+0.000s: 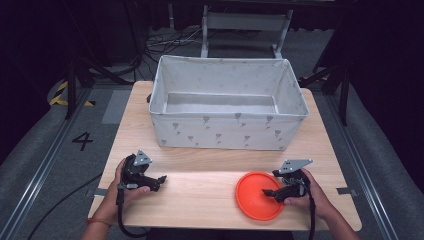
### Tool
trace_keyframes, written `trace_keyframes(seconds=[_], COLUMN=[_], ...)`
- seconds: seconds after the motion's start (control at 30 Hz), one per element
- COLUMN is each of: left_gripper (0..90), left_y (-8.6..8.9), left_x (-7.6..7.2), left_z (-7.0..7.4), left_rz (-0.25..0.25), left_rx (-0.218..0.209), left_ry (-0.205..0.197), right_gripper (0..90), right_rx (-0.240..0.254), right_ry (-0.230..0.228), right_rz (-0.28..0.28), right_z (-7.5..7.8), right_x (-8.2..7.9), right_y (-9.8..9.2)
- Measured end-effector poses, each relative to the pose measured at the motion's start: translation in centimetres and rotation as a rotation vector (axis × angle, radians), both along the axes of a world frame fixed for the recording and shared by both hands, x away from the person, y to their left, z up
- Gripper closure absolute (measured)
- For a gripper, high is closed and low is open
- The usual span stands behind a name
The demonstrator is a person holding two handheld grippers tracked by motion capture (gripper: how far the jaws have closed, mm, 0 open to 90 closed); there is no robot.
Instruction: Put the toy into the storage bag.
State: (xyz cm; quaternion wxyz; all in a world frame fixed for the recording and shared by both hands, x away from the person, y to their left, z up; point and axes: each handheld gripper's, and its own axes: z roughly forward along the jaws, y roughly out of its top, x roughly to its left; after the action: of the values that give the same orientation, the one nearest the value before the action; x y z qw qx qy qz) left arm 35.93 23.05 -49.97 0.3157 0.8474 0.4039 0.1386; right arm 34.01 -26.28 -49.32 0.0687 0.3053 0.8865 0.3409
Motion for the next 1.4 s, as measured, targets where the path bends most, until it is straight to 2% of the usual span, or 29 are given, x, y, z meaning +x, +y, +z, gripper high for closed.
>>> trace_keyframes(seconds=[0.07, 0.2, 0.23, 0.27, 0.33, 0.37, 0.43, 0.5, 0.57, 0.67, 0.87, 0.93, 1.2, 1.4], left_gripper=[0.5, 0.5, 0.5, 0.5, 0.5, 0.5, 0.5, 0.5, 0.4, 0.5, 0.5, 0.5, 0.5, 0.5], left_y=[0.0, 0.0, 0.0, 0.0, 0.0, 0.0, 0.0, 0.0, 0.0, 0.1, 0.0, 0.0, 0.0, 0.0], left_x=[0.0, 0.0, 0.0, 0.0, 0.0, 0.0, 0.0, 0.0, 0.0, 0.1, 0.1, 0.1, 0.1, 0.1], left_z=[0.0, 0.0, 0.0, 0.0, 0.0, 0.0, 0.0, 0.0, 0.0, 0.0, 0.0, 0.0, 0.0, 0.0], left_rz=[-0.001, -0.006, -0.006, -0.006, -0.006, -0.006, -0.006, -0.007, -0.006, -0.012, -0.012, -0.014, -0.014, -0.014], left_rx=[0.000, 0.001, 0.001, 0.001, 0.001, 0.001, 0.001, 0.001, 0.000, 0.002, 0.000, -0.001, 0.000, -0.001], left_ry=[0.000, -0.001, 0.000, 0.000, 0.000, 0.000, 0.000, 0.000, 0.000, 0.000, 0.000, 0.001, 0.001, 0.002], right_gripper=[16.3, 24.8, 27.5, 34.2, 49.7, 49.7, 57.0, 61.2, 67.1, 73.9, 79.6, 81.7, 82.3, 82.4], right_rx=[-0.007, -0.009, -0.009, -0.007, 0.029, 0.029, 0.074, 0.080, 0.110, 0.138, 0.174, 0.206, 0.167, 0.121], right_ry=[-0.001, 0.010, 0.011, 0.012, 0.031, 0.031, 0.064, 0.084, 0.107, 0.114, 0.091, 0.066, -0.016, -0.081], right_rz=[0.008, 0.013, 0.005, -0.002, -0.036, -0.036, -0.051, -0.053, -0.061, -0.033, 0.012, 0.043, 0.089, 0.097], right_z=[0.0, 0.3, 0.3, 0.4, 0.5, 0.5, 0.4, 0.5, 0.7, 1.5, 3.0, 4.0, 6.2, 7.8], right_x=[-0.4, -0.7, -0.7, -0.5, -0.1, -0.1, 0.3, 0.5, 0.7, 0.8, 0.3, -0.1, -1.3, -1.7], right_y=[0.6, 1.1, 1.1, 1.0, 0.2, 0.2, -0.5, -0.8, -1.3, -2.1, -2.5, -2.6, -1.9, -1.8])
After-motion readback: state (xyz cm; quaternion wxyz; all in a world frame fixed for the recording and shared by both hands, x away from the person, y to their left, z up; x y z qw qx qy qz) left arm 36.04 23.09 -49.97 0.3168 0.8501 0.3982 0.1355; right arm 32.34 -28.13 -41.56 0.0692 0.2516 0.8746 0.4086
